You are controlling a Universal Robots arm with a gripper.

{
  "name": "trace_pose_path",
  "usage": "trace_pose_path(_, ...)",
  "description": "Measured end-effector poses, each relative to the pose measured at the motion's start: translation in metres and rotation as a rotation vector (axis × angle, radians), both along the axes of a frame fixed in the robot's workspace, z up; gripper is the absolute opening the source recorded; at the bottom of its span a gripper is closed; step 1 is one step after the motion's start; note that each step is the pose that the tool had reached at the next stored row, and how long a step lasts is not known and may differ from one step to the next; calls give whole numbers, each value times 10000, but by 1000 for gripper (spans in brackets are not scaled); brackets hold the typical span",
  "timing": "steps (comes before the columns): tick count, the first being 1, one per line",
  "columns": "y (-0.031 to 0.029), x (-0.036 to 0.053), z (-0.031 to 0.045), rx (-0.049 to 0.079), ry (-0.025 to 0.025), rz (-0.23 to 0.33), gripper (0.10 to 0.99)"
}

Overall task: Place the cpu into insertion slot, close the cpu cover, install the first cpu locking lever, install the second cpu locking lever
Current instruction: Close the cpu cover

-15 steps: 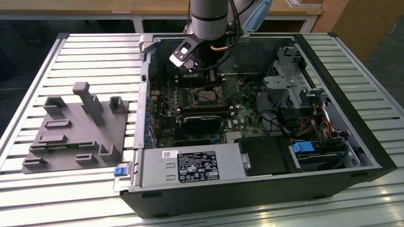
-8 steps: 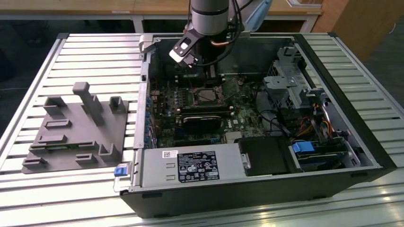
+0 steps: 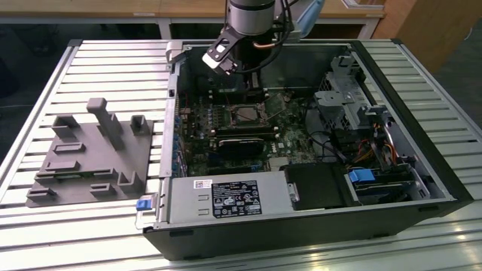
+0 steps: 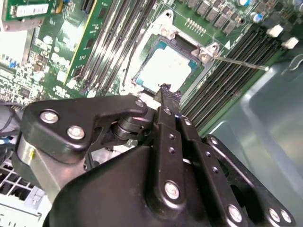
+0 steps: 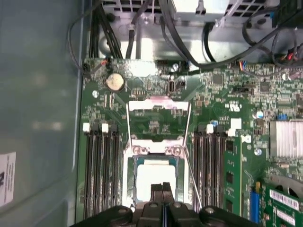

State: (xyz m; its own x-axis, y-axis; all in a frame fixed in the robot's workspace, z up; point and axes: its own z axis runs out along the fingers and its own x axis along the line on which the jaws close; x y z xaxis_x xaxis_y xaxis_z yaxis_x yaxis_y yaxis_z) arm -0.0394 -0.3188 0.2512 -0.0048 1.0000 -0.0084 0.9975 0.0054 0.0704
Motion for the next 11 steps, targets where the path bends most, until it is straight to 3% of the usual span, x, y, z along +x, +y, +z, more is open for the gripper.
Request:
trace_pose_path(4, 0, 126, -4, 43, 26, 0, 106)
trace_pose_path(11, -2, 147, -7, 40, 29, -1, 106)
